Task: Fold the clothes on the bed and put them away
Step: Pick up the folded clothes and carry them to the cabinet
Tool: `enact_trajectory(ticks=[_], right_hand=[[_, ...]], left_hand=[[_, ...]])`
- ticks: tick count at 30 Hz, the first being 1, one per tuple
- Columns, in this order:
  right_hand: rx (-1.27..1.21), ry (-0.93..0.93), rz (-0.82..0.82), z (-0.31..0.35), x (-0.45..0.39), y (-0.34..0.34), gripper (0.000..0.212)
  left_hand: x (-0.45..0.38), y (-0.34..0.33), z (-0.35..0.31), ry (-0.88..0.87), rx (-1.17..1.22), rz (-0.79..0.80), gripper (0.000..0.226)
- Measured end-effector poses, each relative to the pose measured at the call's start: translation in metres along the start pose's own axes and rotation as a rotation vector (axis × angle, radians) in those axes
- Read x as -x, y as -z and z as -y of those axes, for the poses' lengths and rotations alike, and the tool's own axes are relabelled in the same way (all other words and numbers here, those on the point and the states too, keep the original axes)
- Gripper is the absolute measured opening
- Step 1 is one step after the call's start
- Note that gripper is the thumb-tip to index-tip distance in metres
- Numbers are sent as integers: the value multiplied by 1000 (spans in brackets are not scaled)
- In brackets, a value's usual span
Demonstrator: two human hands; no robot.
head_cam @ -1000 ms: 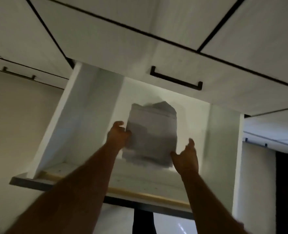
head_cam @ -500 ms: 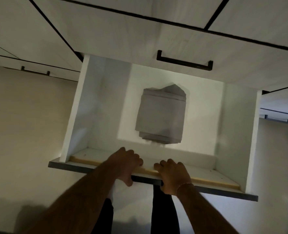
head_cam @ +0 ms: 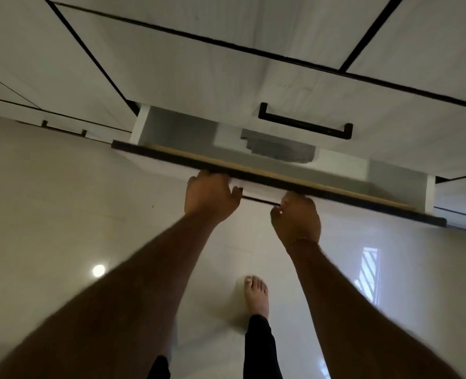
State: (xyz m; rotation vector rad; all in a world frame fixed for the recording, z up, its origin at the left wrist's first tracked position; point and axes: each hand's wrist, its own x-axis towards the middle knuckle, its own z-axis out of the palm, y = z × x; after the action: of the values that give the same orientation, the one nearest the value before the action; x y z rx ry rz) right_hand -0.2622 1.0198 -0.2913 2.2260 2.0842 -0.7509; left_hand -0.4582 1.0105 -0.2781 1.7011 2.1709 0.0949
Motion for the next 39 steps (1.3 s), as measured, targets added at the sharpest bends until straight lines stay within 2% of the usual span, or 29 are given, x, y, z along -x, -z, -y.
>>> enact_trajectory(ticks=[3, 4, 6, 9, 11, 14, 15, 18, 21, 23, 27, 30, 33, 35, 39], right_hand=[[49, 89, 113, -3, -35, -18, 55], [60, 87, 127, -6, -48, -26, 64], [85, 114, 102, -13, -70, -49, 68], [160, 225, -135, -28, -86, -87, 68], [193, 344, -263, -47, -91, -121, 77], [280, 631, -210, -78, -93, -165, 90], [306, 677, -173, -85, -99, -176, 92], [315, 481, -104, -94, -135, -199, 88], [338, 283, 78, -93, -172, -214, 88], [342, 227, 147, -91, -181, -222, 88], [383, 157, 199, -81, -176, -225, 73], [332, 85, 261, -78, -148, -225, 76], [235, 1, 385, -76, -83, -233, 80], [93, -70, 395, -73, -33, -239, 82], [-252, -242, 353, -58, 65, -238, 81]], left_hand=[[-28, -18, 0, -107, -4, 109, 80], [-36, -28, 1, -141, -25, 141, 85], [-52, -57, 6, -216, -85, 187, 85], [-75, -104, 14, -300, -136, 282, 77], [-92, -140, 18, -341, -155, 306, 74], [-116, -178, 16, -404, -112, 304, 73], [-123, -190, 16, -420, -117, 310, 76], [-144, -227, 19, -394, -184, 346, 86], [-157, -254, 25, -347, -165, 401, 92], [-156, -268, 26, -343, -117, 368, 92], [-148, -270, 19, -333, -77, 341, 79], [-124, -263, 27, -348, -112, 416, 75], [-63, -255, 49, -351, -95, 585, 77], [-20, -249, 60, -345, -80, 665, 77], [66, -225, 77, -236, -35, 705, 74]])
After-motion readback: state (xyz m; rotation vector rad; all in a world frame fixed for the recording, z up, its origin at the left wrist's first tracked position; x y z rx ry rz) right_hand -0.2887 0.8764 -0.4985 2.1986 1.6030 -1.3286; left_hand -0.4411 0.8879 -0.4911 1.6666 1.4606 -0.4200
